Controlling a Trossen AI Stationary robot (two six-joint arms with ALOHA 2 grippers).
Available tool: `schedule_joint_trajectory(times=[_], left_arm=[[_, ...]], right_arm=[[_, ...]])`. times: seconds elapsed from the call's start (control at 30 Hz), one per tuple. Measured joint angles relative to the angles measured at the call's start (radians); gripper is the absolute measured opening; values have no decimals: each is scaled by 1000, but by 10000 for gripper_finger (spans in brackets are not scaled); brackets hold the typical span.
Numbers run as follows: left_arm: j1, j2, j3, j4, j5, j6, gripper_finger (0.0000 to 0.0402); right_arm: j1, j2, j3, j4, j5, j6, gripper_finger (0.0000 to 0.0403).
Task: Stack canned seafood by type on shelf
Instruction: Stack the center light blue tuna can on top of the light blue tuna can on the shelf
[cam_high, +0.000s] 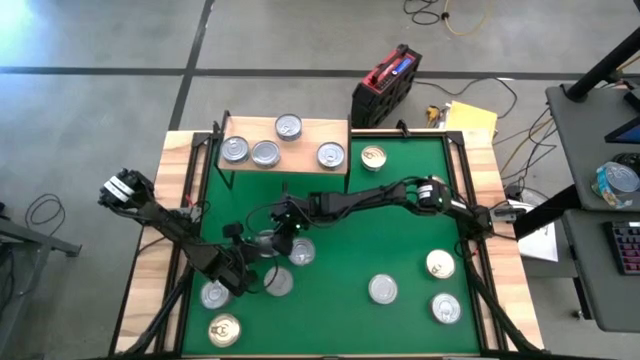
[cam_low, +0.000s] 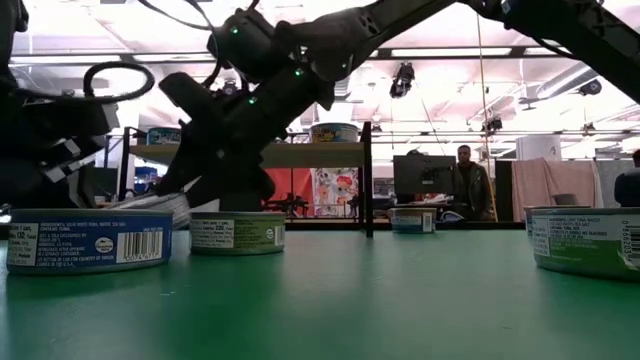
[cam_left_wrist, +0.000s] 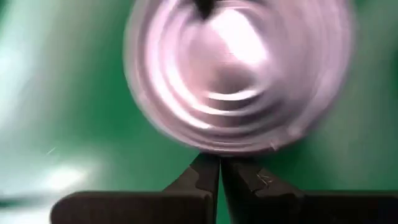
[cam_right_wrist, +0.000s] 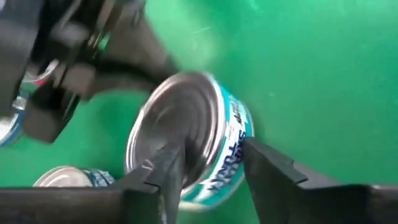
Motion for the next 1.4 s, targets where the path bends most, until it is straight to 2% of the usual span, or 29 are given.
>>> schedule_joint_trajectory(times=[0.17,0.3,0.4,0.63,0.8,0.97,1.13,1.3,1.4], left_arm=[[0,-2,3,-107,-67,-149,0],[1,-4,12,-78,-141,-149,0],[2,-6,49,-95,-146,-117,0],[-10,-9,163,-370,-128,-111,0],[-83,-50,237,-457,-34,-1,0],[-182,-155,237,-303,1,140,0],[-190,-258,112,-53,53,184,0],[-175,-271,-2,132,77,184,0],[-165,-243,-19,150,78,156,0]], right_arm=[[16,-1,-2,6,-23,-10,112],[32,-5,2,71,-46,-17,90],[37,-5,3,80,-34,-21,71],[30,-9,1,33,-1,-37,30],[27,-18,0,-20,36,-79,11],[25,-21,0,-26,63,-124,9],[26,-26,0,-41,61,-142,9],[32,-57,-24,-58,60,-167,9],[34,-85,-64,-51,61,-175,9]])
